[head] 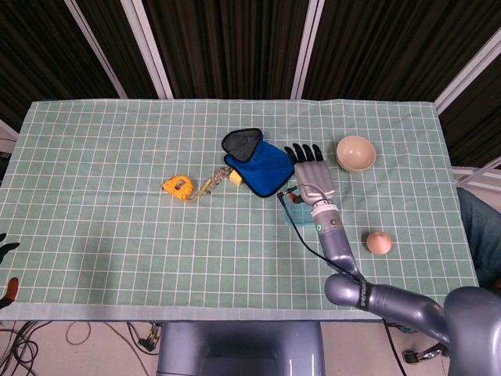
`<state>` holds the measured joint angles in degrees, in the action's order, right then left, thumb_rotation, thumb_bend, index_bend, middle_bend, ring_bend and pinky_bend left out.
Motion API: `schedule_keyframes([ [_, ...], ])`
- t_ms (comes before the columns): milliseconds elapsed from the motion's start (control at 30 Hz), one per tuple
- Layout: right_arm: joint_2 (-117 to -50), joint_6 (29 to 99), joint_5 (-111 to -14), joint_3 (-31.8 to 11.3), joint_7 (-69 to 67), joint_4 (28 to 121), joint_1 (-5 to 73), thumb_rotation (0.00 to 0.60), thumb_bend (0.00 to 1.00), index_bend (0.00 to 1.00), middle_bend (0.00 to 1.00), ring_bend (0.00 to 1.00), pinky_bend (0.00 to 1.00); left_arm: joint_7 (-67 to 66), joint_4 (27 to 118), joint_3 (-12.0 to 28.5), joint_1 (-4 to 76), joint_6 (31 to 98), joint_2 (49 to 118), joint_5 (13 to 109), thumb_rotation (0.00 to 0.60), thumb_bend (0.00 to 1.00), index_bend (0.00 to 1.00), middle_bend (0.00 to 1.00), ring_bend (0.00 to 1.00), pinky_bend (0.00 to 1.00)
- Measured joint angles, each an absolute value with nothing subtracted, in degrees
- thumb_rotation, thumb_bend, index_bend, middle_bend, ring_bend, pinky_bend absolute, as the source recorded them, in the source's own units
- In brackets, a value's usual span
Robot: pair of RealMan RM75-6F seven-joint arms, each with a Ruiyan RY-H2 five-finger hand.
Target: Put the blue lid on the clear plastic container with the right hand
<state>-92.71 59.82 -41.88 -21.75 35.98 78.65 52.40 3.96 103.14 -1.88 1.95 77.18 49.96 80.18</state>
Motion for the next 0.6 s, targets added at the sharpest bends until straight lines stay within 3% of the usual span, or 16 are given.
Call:
schedule_keyframes([
  [267,-79.5,67.57,-43.25,-21.23,36.31,99.65,45.0,0.6,0.2,0.04,0.01,0.0,0.0,3.64,102.66,-1.99,1.64,78.63,50.12,81.76,0.6,0.52,0.17,0.0,0.0,0.0],
  [400,-72.43,73.56,-49.98,-17.18,33.59,108.9,37.13,0.6,0.2,0.03,0.01,0.0,0.0,3.52,102.46,-2.1,1.32,79.89,50.32,83.24,0.6,0.52,0.17,0.0,0.0,0.0],
  [600,-68.06,82.37,-66.29,-7.73,25.09,111.07,25.76,0.6,0.2,0.03,0.01,0.0,0.0,2.72,101.73,-2.31,0.59,82.94,50.99,86.27,0.6,0.52,0.17,0.0,0.0,0.0],
])
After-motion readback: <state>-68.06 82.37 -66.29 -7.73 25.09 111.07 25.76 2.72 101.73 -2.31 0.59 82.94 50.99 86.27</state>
